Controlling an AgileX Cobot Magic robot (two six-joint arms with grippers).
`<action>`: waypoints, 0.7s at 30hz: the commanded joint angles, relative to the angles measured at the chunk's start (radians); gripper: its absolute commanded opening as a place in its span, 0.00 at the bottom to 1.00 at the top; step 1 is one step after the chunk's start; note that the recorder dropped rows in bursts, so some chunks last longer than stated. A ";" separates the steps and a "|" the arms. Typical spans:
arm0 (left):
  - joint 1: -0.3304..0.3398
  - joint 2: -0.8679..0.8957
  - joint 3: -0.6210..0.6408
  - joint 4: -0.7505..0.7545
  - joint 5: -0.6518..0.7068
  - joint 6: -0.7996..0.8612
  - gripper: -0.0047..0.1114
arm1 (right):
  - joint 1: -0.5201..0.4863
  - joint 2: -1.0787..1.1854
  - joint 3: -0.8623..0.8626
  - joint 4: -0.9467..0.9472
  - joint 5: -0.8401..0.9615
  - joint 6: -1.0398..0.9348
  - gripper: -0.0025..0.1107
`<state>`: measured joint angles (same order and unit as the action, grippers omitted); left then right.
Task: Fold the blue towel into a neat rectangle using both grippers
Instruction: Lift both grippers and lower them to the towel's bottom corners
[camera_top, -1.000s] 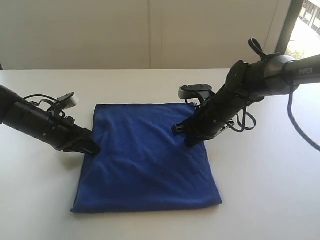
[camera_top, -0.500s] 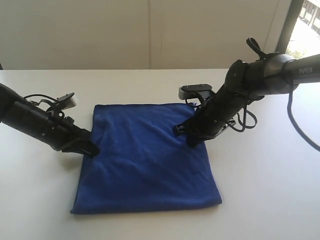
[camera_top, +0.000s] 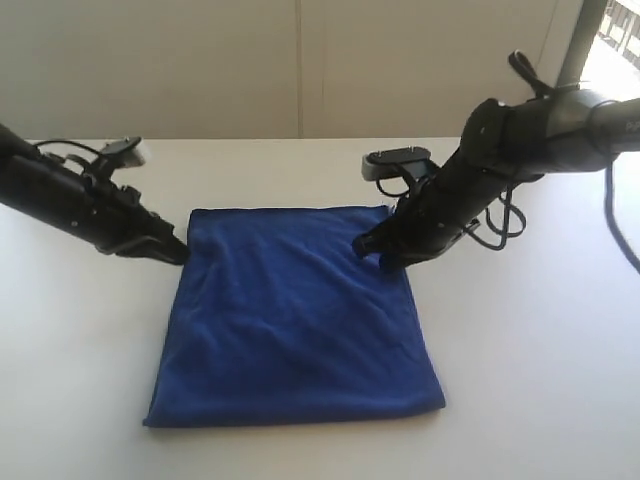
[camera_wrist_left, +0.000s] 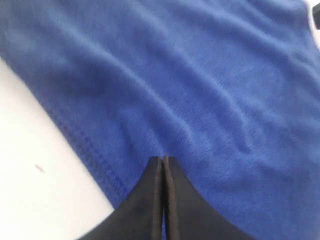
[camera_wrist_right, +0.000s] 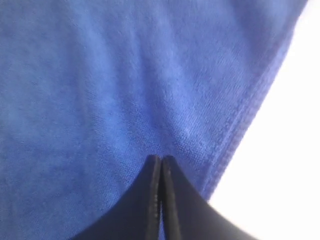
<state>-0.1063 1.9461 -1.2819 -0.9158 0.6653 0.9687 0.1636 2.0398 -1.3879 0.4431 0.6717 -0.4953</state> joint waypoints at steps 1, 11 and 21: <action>0.005 -0.101 -0.035 -0.002 0.136 0.093 0.04 | -0.009 -0.120 0.000 -0.013 0.057 -0.137 0.02; -0.078 -0.410 0.076 0.337 0.095 0.074 0.04 | -0.005 -0.382 0.096 -0.067 0.362 -0.400 0.02; -0.235 -0.604 0.352 0.543 0.086 -0.006 0.04 | 0.005 -0.467 0.242 -0.093 0.434 -0.524 0.02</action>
<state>-0.3215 1.3599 -0.9823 -0.3957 0.7397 0.9858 0.1596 1.5815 -1.1783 0.3577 1.0908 -0.9232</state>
